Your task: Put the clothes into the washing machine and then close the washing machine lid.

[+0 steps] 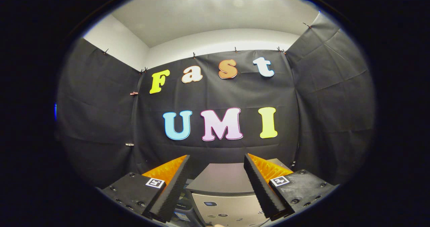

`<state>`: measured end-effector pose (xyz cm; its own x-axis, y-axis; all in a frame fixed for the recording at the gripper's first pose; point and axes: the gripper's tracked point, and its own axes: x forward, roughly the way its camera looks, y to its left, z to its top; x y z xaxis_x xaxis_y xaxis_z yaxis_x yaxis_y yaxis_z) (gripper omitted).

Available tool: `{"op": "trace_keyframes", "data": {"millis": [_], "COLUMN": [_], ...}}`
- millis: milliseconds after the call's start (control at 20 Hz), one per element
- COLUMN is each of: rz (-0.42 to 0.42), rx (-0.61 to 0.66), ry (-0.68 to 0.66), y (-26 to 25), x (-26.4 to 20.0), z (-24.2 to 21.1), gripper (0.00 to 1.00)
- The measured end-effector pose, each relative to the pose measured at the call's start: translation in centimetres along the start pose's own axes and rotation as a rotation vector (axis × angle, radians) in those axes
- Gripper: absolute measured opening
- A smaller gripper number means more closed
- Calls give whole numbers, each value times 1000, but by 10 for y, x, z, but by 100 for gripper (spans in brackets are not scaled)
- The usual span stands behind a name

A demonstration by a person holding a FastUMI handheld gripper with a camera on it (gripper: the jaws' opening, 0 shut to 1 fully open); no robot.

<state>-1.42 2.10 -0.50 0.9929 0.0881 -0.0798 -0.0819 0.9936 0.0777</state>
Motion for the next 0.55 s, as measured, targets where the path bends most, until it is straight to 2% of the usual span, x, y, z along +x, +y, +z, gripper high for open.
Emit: {"op": "trace_keyframes", "data": {"millis": [350, 550], "rz": [-57, -33], "rx": [13, -1], "ry": [-5, -10], "y": [-22, -15], "x": [-19, -17], "z": [2, 3], "gripper": [98, 98]}}
